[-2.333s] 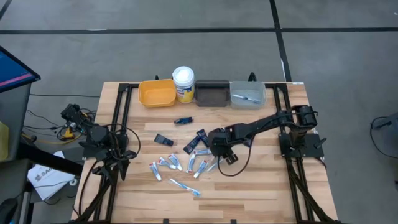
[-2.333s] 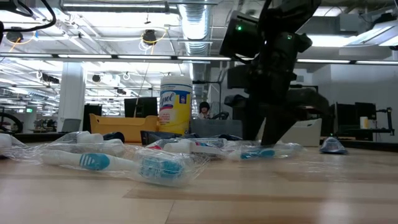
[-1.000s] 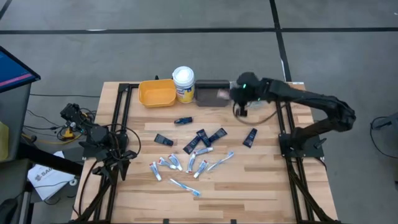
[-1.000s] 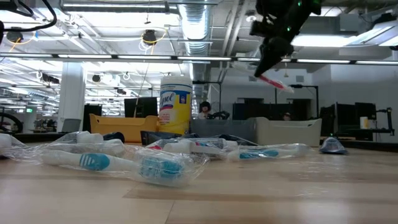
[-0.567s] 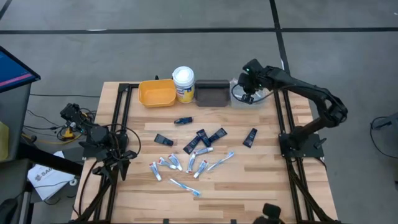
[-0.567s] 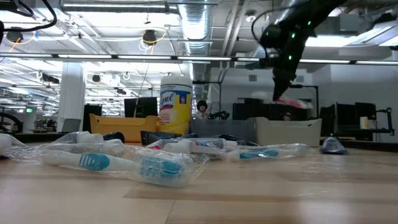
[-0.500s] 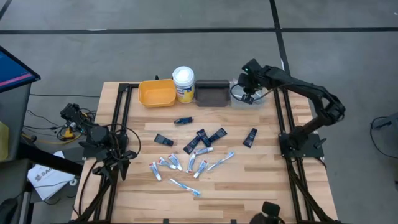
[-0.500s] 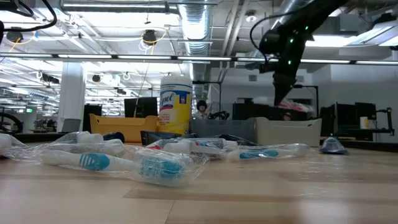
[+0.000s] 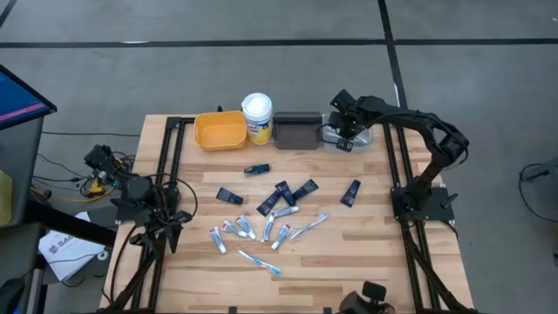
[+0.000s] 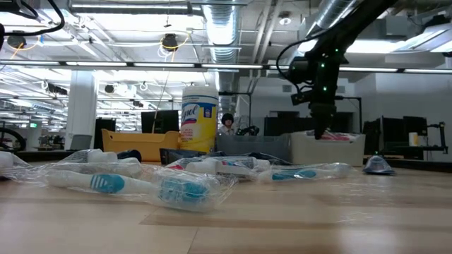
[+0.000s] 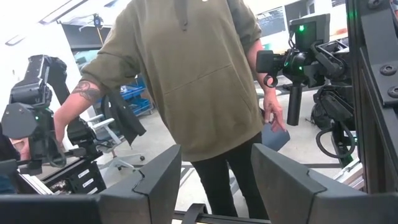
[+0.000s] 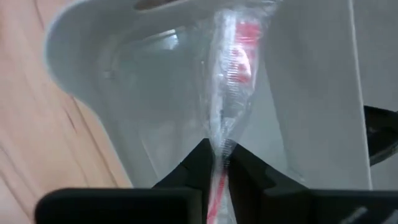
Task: Pick & Place Travel size toiletries
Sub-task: Put the orange toothbrush into the gray bin, then put the light blue toothbrush into the gray bin
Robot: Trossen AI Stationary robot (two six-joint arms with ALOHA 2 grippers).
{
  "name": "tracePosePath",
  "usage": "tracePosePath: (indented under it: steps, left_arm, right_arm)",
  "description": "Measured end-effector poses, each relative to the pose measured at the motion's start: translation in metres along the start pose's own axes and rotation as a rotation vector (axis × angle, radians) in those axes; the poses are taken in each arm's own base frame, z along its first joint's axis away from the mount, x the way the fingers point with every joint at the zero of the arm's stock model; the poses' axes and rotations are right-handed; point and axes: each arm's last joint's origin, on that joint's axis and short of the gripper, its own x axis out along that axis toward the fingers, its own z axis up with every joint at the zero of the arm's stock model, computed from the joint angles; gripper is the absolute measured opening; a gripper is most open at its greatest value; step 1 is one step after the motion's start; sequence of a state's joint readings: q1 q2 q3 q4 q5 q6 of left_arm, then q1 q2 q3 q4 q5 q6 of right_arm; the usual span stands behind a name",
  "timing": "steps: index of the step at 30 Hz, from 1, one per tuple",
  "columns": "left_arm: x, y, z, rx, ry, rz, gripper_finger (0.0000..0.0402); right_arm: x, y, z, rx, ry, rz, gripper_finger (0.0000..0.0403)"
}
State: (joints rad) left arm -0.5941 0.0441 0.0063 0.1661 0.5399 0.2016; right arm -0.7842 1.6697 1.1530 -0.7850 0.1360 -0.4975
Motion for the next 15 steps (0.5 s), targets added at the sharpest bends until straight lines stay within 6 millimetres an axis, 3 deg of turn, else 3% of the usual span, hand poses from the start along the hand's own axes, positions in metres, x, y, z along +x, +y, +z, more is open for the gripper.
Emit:
tracePosePath:
  steps: [8, 15]
  left_arm:
    - [0.000, 0.000, 0.000, 0.000, 0.001, 0.000, 0.0191]
    - [0.000, 0.000, 0.000, 0.000, 0.000, 0.000, 0.0191]
  right_arm:
    - [-0.014, 0.002, 0.000, -0.007, -0.044, -0.021, 0.0109]
    - [-0.050, 0.009, -0.001, -0.026, -0.165, -0.063, 0.0209]
